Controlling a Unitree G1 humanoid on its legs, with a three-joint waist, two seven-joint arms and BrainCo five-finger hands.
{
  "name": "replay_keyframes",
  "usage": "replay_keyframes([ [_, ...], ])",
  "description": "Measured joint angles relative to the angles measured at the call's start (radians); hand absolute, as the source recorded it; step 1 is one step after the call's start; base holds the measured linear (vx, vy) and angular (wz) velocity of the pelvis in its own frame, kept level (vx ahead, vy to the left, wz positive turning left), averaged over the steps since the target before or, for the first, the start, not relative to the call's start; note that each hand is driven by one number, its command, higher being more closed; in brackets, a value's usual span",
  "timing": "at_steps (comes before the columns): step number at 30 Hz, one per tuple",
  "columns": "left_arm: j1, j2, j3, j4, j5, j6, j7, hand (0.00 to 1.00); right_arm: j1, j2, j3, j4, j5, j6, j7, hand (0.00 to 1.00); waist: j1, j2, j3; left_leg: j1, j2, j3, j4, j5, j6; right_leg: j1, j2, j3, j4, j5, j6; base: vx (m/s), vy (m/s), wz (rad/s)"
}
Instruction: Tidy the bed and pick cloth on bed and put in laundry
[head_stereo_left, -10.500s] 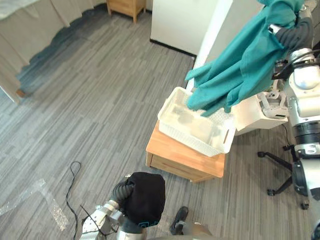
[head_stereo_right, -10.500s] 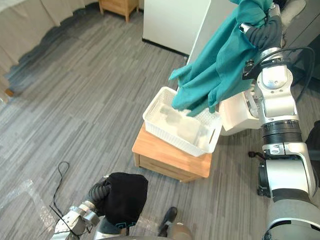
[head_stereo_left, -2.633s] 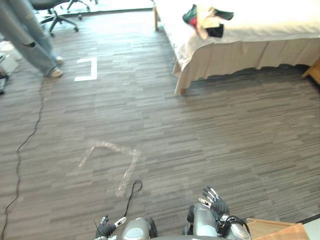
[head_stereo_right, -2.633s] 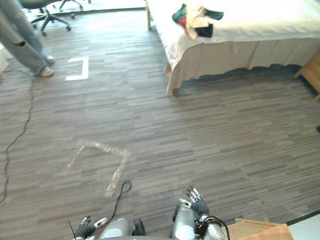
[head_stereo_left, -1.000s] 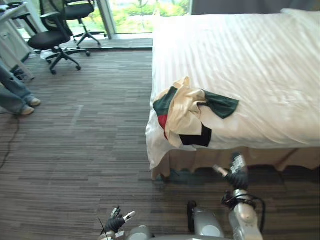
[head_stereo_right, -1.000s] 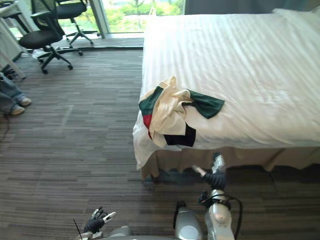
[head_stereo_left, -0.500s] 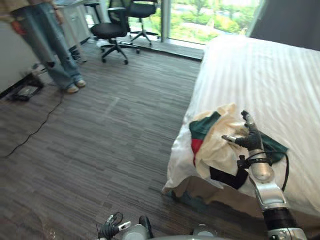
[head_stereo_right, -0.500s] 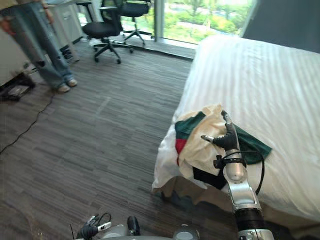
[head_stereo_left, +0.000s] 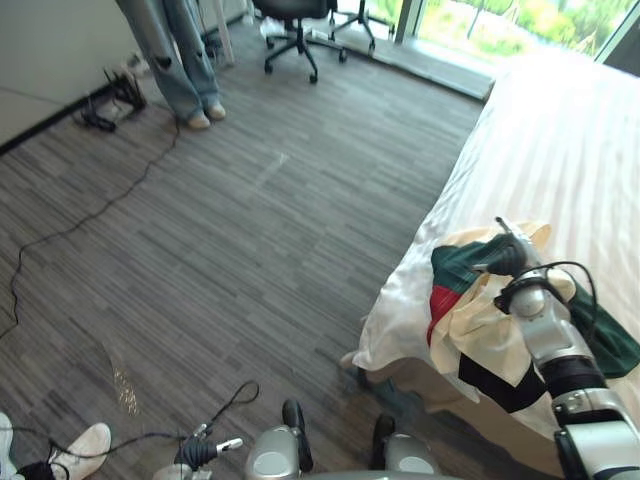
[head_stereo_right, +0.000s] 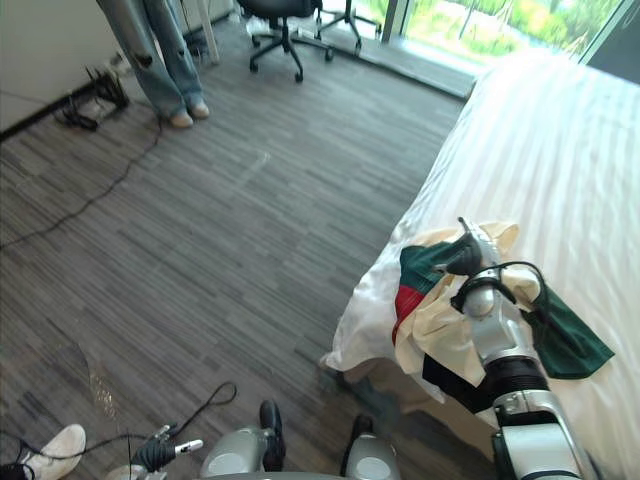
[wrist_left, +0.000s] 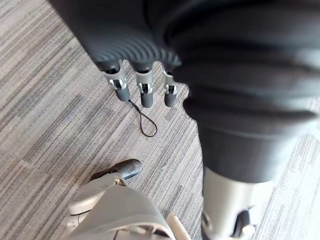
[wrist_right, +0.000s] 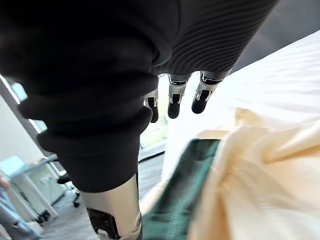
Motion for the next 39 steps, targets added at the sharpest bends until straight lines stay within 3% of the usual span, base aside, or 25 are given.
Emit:
replay_keyframes([
  [7, -0.057, 0.024, 0.0, -0.002, -0.009, -0.025, -0.01, 0.0, -0.035, -0.026, 0.019, -0.001, 0.023, -0.01, 0.078, 0.0, 0.001, 0.003, 0.045, -0.033, 0.008, 0.022, 0.006, -0.006, -0.004, -0.032, 0.01, 0.025, -0.022, 0.02, -0.009, 0.0, 0.026, -0.09],
  [13, -0.116, 0.03, -0.017, 0.005, -0.029, -0.041, -0.05, 0.0, -0.107, -0.022, 0.038, 0.06, 0.075, 0.007, 0.203, 0.0, -0.004, 0.028, 0.1, -0.083, 0.022, 0.037, 0.015, -0.005, -0.004, -0.086, 0.021, 0.044, -0.029, 0.038, -0.017, -0.05, 0.008, -0.1],
  [14, -0.129, 0.032, -0.024, 0.01, -0.032, -0.055, -0.065, 0.0, -0.14, -0.024, 0.035, 0.095, 0.083, 0.005, 0.227, 1.0, -0.002, 0.03, 0.101, -0.086, 0.021, 0.04, 0.01, -0.003, -0.007, -0.094, 0.021, 0.045, -0.029, 0.038, -0.018, -0.05, 0.011, -0.08],
  [19, -0.18, 0.045, -0.06, 0.058, -0.05, -0.074, -0.089, 0.0, -0.209, -0.016, -0.082, 0.207, 0.124, -0.024, 0.276, 1.0, 0.007, 0.043, 0.108, -0.099, 0.007, 0.034, -0.02, 0.013, -0.013, -0.115, 0.017, 0.04, -0.03, 0.034, -0.02, -0.01, 0.018, 0.03],
  [22, -0.186, 0.045, -0.059, 0.073, -0.05, -0.074, -0.097, 0.0, -0.209, -0.04, -0.154, 0.244, 0.183, -0.033, 0.277, 1.0, 0.027, 0.043, 0.108, -0.099, -0.006, 0.031, -0.045, 0.03, -0.014, -0.127, 0.015, 0.037, -0.03, 0.032, -0.018, 0.04, 0.034, 0.05],
  [26, -0.186, 0.03, -0.06, 0.085, -0.048, -0.074, -0.106, 0.0, -0.197, -0.036, -0.202, 0.276, 0.281, -0.059, 0.257, 1.0, 0.026, 0.041, 0.107, -0.089, -0.01, 0.023, -0.081, 0.06, -0.011, -0.125, 0.019, 0.018, -0.032, 0.034, -0.016, 0.09, 0.002, 0.08],
  [29, -0.185, 0.007, -0.06, 0.078, -0.047, -0.075, -0.103, 0.0, -0.166, 0.01, -0.23, 0.276, 0.343, -0.11, 0.202, 1.0, 0.025, 0.035, 0.103, -0.054, -0.008, 0.025, -0.112, 0.072, -0.023, -0.108, 0.027, 0.016, -0.035, 0.032, -0.018, 0.09, -0.016, -0.09],
  [36, -0.183, -0.034, -0.075, 0.041, -0.046, -0.095, -0.064, 0.0, -0.097, 0.098, -0.236, 0.271, 0.465, -0.262, 0.042, 1.0, 0.022, 0.055, 0.111, 0.016, -0.004, 0.027, -0.18, 0.097, -0.046, -0.07, 0.045, 0.017, -0.037, 0.008, -0.017, 0.06, -0.014, -0.04],
  [39, -0.156, -0.055, -0.083, 0.031, -0.046, -0.105, -0.06, 0.0, -0.017, 0.129, -0.261, 0.224, 0.614, -0.339, 0.031, 1.0, 0.022, 0.056, 0.11, 0.045, -0.006, 0.03, -0.196, 0.098, -0.048, -0.052, 0.045, 0.019, -0.029, -0.009, -0.012, 0.08, 0.002, 0.0],
])
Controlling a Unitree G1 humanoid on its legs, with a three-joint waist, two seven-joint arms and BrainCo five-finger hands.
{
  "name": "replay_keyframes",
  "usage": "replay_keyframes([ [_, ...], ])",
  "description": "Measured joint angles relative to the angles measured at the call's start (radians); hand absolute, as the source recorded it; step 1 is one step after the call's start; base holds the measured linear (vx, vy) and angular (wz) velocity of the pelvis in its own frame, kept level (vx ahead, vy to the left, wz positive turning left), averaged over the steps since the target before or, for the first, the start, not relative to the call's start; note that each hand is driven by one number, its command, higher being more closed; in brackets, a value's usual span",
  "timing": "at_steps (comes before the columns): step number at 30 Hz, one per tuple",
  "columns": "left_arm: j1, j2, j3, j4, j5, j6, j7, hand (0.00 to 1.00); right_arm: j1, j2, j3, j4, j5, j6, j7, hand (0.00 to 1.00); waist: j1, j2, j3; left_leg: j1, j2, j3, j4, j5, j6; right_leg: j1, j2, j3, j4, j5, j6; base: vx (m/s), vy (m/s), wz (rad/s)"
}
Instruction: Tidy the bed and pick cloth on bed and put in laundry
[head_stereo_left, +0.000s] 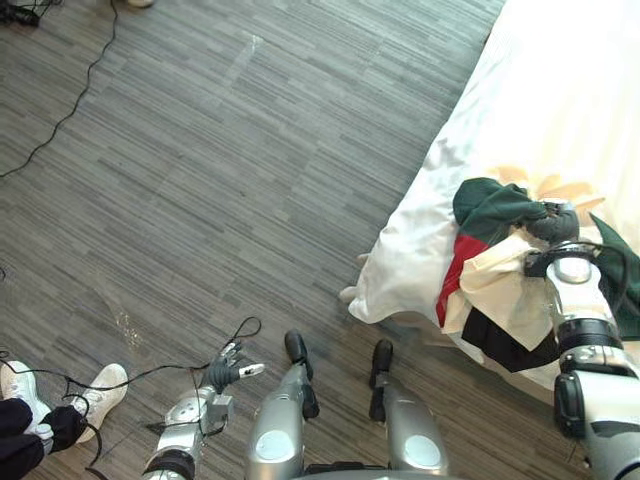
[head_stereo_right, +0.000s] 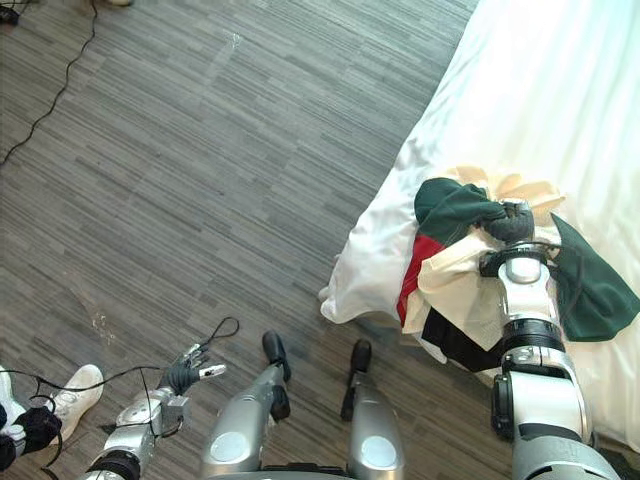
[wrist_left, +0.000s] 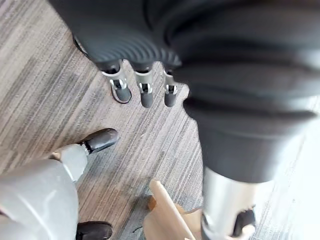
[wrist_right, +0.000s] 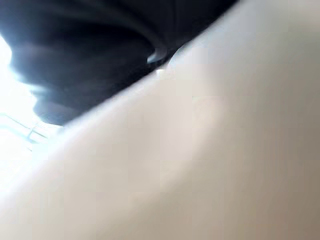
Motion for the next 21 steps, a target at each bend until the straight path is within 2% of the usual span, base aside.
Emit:
replay_keyframes([
  [1, 0.008, -0.003, 0.0, -0.007, 0.0, -0.003, 0.001, 0.0, 0.024, 0.012, -0.011, -0.029, 0.035, -0.014, 0.002, 1.0, 0.0, 0.0, 0.0, 0.001, 0.0, 0.0, 0.0, 0.0, 0.0, 0.002, 0.0, 0.0, 0.0, -0.002, 0.0, 0.09, 0.006, 0.04],
  [3, 0.036, -0.015, 0.003, -0.016, 0.0, -0.013, 0.001, 0.0, 0.126, 0.065, -0.047, -0.15, 0.186, -0.07, 0.023, 1.0, -0.002, 0.006, -0.008, 0.012, 0.001, 0.004, -0.001, -0.001, -0.001, 0.015, 0.001, 0.002, -0.002, -0.006, 0.0, 0.1, 0.003, 0.02],
  [5, 0.066, -0.03, 0.008, -0.021, 0.0, -0.021, 0.001, 0.0, 0.198, 0.112, -0.07, -0.231, 0.295, -0.092, 0.075, 1.0, -0.005, 0.015, -0.026, 0.023, 0.001, 0.009, -0.001, -0.002, -0.002, 0.023, 0.0, 0.007, -0.002, -0.007, 0.001, 0.09, 0.004, -0.07],
  [7, 0.129, -0.07, 0.044, -0.032, -0.002, -0.044, -0.003, 0.0, 0.309, 0.209, -0.093, -0.353, 0.445, -0.11, 0.183, 1.0, -0.015, 0.028, -0.077, 0.046, -0.001, 0.029, -0.002, -0.003, -0.004, 0.04, -0.002, 0.015, -0.003, -0.007, 0.002, 0.11, 0.008, -0.15],
  [10, 0.196, -0.109, 0.066, -0.032, -0.006, -0.078, -0.011, 0.0, 0.442, 0.321, -0.09, -0.492, 0.576, -0.117, 0.31, 1.0, -0.032, 0.04, -0.145, 0.094, -0.001, 0.034, -0.004, -0.013, -0.018, 0.083, -0.008, 0.024, -0.013, -0.018, 0.016, 0.08, 0.001, -0.18],
  [14, 0.237, -0.134, 0.076, -0.031, -0.053, -0.112, -0.059, 0.0, 0.527, 0.387, -0.069, -0.586, 0.7, -0.111, 0.429, 1.0, -0.049, 0.047, -0.211, 0.124, 0.004, 0.028, -0.01, -0.021, -0.022, 0.131, -0.008, 0.004, -0.038, -0.02, 0.016, -0.02, 0.007, 0.05],
  [16, 0.269, -0.142, 0.076, -0.031, -0.074, -0.124, -0.089, 0.0, 0.544, 0.412, -0.031, -0.618, 0.756, -0.09, 0.478, 1.0, -0.053, 0.045, -0.241, 0.141, 0.013, 0.027, -0.011, -0.035, -0.016, 0.153, -0.003, -0.007, -0.044, -0.025, 0.015, -0.08, 0.017, 0.12],
  [18, 0.299, -0.148, 0.075, -0.03, -0.091, -0.125, -0.108, 0.0, 0.566, 0.417, 0.013, -0.629, 0.775, -0.072, 0.513, 1.0, -0.052, 0.044, -0.273, 0.143, 0.011, 0.02, -0.011, -0.043, -0.02, 0.169, -0.005, -0.023, -0.062, -0.028, 0.018, -0.06, 0.021, 0.12],
  [21, 0.323, -0.148, 0.071, -0.03, -0.129, -0.153, -0.131, 0.0, 0.612, 0.425, 0.098, -0.629, 0.768, -0.024, 0.558, 1.0, -0.052, 0.043, -0.3, 0.142, -0.001, -0.016, -0.011, -0.048, -0.016, 0.198, -0.02, -0.069, -0.067, -0.031, 0.023, -0.03, 0.036, 0.33],
])
